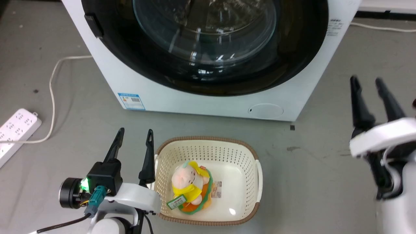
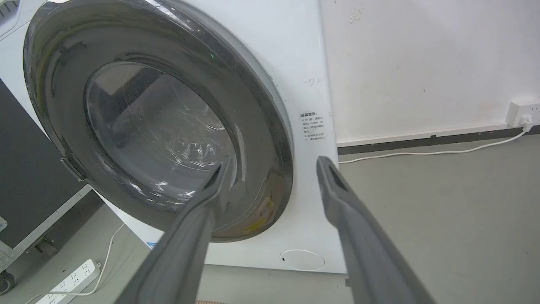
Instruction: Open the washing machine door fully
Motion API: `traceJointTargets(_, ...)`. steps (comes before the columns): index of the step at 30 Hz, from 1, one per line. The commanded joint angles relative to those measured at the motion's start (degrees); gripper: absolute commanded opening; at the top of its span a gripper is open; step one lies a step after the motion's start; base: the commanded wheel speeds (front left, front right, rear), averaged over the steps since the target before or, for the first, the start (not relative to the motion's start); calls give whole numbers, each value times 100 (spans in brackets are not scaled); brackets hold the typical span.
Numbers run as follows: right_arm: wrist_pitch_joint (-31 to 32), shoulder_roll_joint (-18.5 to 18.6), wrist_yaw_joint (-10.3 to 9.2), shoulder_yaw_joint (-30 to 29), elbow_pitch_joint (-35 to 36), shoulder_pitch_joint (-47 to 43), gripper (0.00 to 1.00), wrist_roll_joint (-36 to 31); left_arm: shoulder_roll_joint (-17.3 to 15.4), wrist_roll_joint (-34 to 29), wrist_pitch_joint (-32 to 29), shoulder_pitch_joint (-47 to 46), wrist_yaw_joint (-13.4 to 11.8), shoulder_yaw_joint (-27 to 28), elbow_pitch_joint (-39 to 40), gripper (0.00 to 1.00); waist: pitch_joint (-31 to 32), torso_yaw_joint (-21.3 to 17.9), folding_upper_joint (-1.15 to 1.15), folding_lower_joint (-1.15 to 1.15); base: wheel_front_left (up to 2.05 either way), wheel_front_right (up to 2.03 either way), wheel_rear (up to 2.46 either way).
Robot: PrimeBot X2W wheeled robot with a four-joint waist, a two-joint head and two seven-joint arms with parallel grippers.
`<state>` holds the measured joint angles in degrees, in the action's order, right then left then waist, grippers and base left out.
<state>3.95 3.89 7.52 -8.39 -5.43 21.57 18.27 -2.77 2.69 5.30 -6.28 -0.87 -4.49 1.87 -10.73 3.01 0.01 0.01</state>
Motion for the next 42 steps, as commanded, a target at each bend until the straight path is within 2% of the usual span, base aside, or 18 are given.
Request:
traceJointTargets(1,63,-1,-1,-100,-91,337,100,102,-4,35,79,-122,-24,-25,43,100,-113,51,-1,-1,0,0,0)
traceJointTargets(2,98,-2,-1,-138,-128,441,100,117,-4,45,91,-142,-29,-37,52,100,-149,68,-1,-1,0,0,0)
traceJointTargets(3,132,-5,-1,-181,-168,546,95,144,-4,55,103,-161,-34,-49,60,100,-182,83,-1,-1,0,0,0)
traceJointTargets(4,162,-7,-1,-230,-206,654,42,166,-4,66,115,-178,-40,-62,69,100,-220,100,-1,-1,0,0,0)
traceJointTargets(5,191,-10,-1,-279,-248,760,0,188,-4,76,127,-194,-46,-75,78,100,-254,116,-1,-1,0,0,0)
traceJointTargets(11,438,-53,-2,-916,-864,1664,0,509,-5,133,211,-289,-72,-157,120,100,-492,214,-1,-1,0,0,0)
traceJointTargets(20,913,-12,-2,-1608,-1781,2812,0,568,-6,216,319,-449,-108,-271,171,100,-797,365,-1,-1,0,0,0)
traceJointTargets(30,1773,77,-2,-2240,-2710,3910,0,480,-7,328,439,-603,-168,-406,223,100,-1111,541,-1,-1,0,0,0)
traceJointTargets(42,2869,64,-2,-3003,-3479,5098,0,456,-8,443,594,-847,-253,-591,301,100,-1477,735,-1,-1,0,0,0)
